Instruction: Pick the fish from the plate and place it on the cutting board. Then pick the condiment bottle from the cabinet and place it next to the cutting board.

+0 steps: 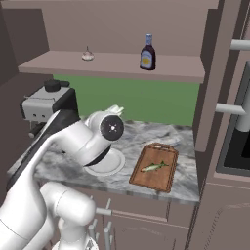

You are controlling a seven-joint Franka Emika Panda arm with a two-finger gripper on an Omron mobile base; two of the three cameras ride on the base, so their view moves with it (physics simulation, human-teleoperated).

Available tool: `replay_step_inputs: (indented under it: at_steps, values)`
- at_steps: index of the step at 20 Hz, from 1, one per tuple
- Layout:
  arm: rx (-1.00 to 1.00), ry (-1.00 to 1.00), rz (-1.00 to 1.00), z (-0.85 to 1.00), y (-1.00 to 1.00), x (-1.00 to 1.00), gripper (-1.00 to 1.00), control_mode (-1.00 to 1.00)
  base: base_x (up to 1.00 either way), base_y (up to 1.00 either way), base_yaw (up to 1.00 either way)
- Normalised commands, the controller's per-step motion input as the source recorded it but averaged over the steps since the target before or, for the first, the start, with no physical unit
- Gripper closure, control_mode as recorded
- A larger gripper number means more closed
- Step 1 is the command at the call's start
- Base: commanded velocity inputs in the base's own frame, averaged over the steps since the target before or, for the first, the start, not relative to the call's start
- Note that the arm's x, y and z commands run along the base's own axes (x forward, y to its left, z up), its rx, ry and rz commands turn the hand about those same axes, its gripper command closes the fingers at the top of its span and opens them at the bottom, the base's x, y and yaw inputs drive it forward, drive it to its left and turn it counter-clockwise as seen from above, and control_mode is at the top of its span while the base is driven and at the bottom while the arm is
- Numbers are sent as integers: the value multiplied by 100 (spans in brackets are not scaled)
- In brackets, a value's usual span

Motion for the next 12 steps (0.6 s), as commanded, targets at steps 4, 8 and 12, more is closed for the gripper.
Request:
replay_step_inputs:
  at_steps: [4, 8, 12]
  values:
    - [8, -11, -9, 11, 0, 0, -100, -100, 0, 0, 0]
    - [7, -6, -9, 21, 0, 0, -100, -100, 0, 0, 0]
    - [2, -3, -7, 21, 0, 0, -100, -100, 0, 0, 0]
